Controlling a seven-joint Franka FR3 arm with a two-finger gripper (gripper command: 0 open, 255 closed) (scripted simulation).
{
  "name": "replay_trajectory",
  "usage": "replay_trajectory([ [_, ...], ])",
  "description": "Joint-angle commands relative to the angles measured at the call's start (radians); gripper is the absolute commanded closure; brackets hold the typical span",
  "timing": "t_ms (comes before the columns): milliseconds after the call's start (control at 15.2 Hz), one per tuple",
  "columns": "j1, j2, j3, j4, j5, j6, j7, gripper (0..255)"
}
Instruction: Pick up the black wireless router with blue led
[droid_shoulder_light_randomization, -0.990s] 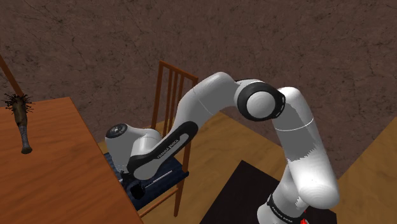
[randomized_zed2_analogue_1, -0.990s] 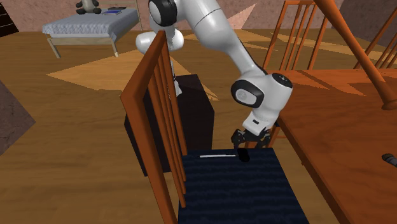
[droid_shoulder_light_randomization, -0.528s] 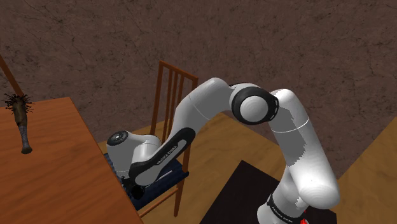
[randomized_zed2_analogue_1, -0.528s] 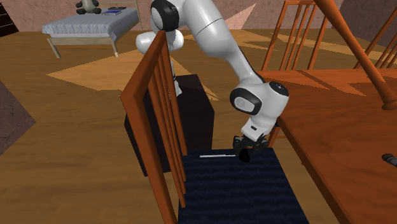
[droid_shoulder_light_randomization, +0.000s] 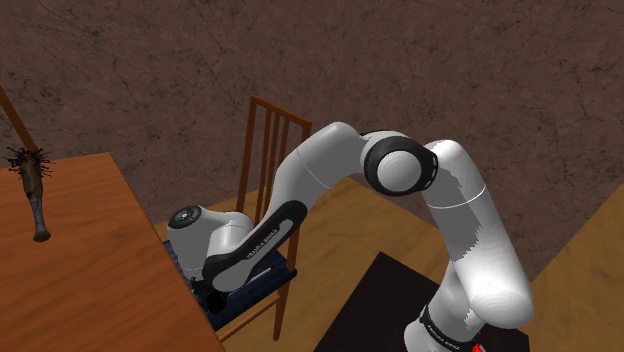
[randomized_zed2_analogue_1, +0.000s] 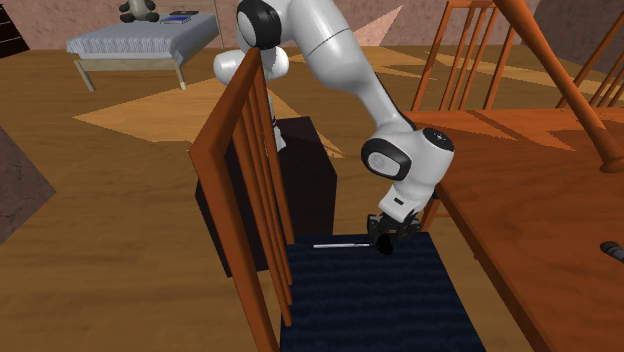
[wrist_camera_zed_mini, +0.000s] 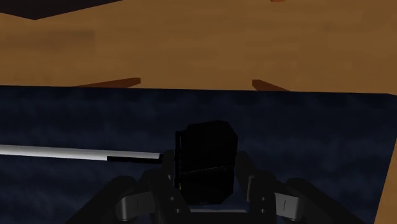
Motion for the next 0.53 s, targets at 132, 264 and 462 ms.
replay_trajectory([
  [132,-0.004,-0.018,0.007,-0.003,0.008,-0.016,-0.007,255],
  [264,-0.009,-0.038,0.014,-0.008,0.016,-0.031,-0.013,255],
  [462,-0.016,-0.068,0.024,-0.013,0.029,-0.055,-0.022,255],
])
